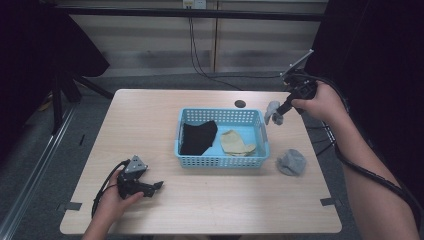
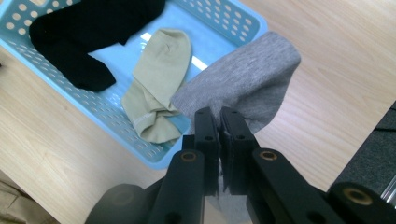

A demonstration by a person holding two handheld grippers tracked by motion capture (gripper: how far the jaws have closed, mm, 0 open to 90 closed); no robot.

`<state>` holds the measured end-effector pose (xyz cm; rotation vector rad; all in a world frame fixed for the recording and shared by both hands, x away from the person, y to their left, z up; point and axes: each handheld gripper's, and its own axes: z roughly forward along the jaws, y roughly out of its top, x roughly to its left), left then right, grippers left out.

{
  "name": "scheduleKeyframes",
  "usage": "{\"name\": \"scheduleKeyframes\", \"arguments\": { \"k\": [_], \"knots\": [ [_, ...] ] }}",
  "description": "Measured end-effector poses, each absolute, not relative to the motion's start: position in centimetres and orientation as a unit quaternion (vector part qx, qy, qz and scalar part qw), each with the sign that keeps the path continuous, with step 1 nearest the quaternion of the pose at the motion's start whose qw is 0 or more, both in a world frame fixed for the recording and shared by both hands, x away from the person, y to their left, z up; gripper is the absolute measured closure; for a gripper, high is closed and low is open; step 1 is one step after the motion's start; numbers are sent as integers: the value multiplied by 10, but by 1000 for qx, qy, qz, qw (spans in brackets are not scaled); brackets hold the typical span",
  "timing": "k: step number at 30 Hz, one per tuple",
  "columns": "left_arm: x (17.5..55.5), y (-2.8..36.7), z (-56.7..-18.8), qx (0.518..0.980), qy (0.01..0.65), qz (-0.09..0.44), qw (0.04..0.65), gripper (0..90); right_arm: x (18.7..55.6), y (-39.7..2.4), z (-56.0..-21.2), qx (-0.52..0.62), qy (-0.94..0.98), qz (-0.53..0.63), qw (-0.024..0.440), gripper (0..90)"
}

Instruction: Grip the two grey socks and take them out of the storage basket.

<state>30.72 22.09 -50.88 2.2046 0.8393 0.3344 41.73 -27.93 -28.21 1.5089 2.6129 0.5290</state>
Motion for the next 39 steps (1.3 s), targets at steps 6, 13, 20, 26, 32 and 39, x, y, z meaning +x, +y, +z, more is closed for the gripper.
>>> {"name": "scheduleKeyframes", "arguments": {
  "k": [6,13,20,26,32,39],
  "knots": [
    [307,221,-509,859,328,131,370,129,415,-292,-287,504,846,169,38,864],
    [307,221,-509,858,329,132,371,129,415,-302,-309,514,842,159,38,862],
    [307,221,-509,858,328,132,371,129,419,-310,-349,527,836,148,25,859],
    [307,220,-509,857,330,131,372,129,423,-309,-373,540,826,158,20,857],
    [307,220,-509,858,331,130,372,129,426,-305,-391,546,823,155,19,844],
    [307,221,-509,859,328,131,370,129,425,-303,-393,545,824,150,33,681]
  ]
}}
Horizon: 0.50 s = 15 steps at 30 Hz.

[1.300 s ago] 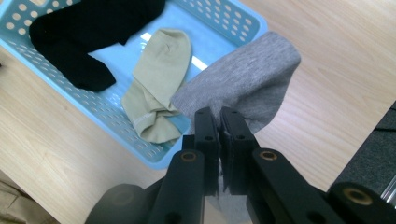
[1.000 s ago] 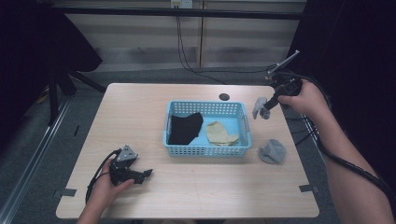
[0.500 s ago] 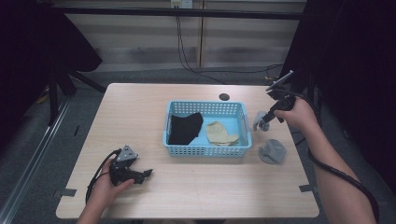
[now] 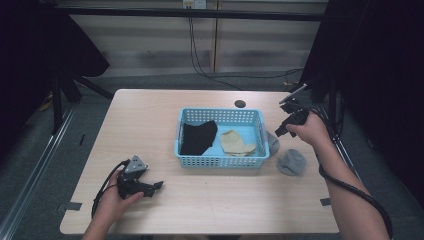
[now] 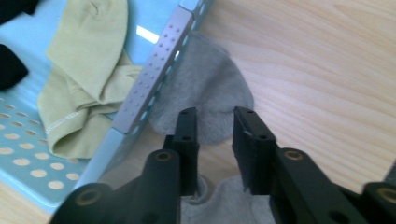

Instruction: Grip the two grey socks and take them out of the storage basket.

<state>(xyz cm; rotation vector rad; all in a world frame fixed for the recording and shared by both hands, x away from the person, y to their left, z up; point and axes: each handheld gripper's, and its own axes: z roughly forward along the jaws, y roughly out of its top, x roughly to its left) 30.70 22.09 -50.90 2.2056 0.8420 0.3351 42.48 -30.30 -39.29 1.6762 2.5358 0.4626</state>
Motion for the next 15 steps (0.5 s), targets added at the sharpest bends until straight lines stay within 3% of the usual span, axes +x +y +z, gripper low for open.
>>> {"name": "scheduleKeyframes", "arguments": {
  "k": [2,15],
  "knots": [
    [307,221,-509,859,328,131,369,129,422,-305,-390,547,821,155,40,608],
    [307,221,-509,859,329,131,369,129,396,-312,-376,531,830,164,52,439]
  ]
}}
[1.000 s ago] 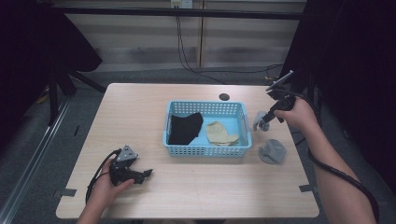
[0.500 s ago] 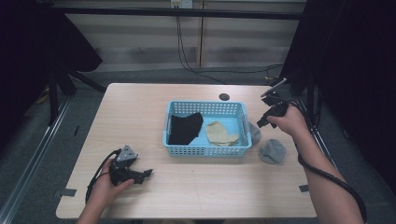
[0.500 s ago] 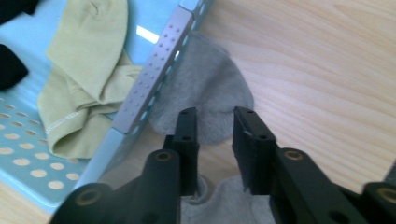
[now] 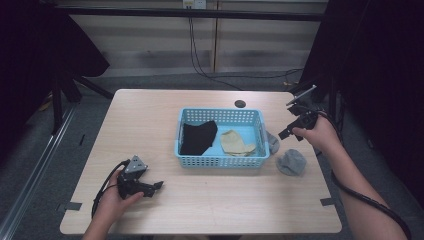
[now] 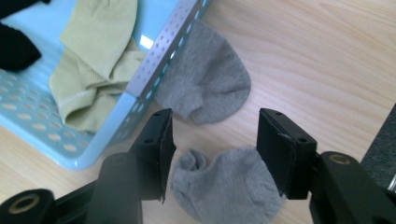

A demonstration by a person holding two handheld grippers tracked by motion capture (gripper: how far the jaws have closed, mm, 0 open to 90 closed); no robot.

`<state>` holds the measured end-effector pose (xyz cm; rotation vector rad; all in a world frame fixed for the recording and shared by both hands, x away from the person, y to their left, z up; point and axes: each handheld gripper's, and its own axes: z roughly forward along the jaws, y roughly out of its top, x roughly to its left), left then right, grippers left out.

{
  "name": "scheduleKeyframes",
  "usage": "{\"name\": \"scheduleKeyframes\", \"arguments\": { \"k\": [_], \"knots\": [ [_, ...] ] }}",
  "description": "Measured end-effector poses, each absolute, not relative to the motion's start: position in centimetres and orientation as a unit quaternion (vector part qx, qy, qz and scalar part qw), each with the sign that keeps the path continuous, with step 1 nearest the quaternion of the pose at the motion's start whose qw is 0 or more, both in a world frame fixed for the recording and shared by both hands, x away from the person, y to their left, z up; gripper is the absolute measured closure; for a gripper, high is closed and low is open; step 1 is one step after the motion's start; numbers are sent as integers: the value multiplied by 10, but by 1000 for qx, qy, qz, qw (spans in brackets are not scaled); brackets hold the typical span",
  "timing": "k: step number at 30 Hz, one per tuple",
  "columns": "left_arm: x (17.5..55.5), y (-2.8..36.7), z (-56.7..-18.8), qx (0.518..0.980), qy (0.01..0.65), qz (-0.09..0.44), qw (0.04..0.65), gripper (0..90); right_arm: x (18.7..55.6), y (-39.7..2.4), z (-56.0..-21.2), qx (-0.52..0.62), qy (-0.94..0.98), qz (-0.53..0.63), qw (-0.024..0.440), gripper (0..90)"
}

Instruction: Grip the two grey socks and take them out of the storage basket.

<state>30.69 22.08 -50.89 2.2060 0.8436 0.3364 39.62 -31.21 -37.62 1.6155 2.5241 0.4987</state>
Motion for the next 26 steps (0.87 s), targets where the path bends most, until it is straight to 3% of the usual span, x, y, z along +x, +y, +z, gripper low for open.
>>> {"name": "scheduleKeyframes", "arguments": {
  "k": [14,16,26],
  "knots": [
    [307,221,-509,859,329,131,369,129,330,-295,-404,485,855,179,43,296],
    [307,221,-509,859,329,131,369,129,315,-291,-411,477,856,195,31,243],
    [307,221,-509,859,329,131,369,129,295,-294,-416,474,847,236,42,243]
  ]
}}
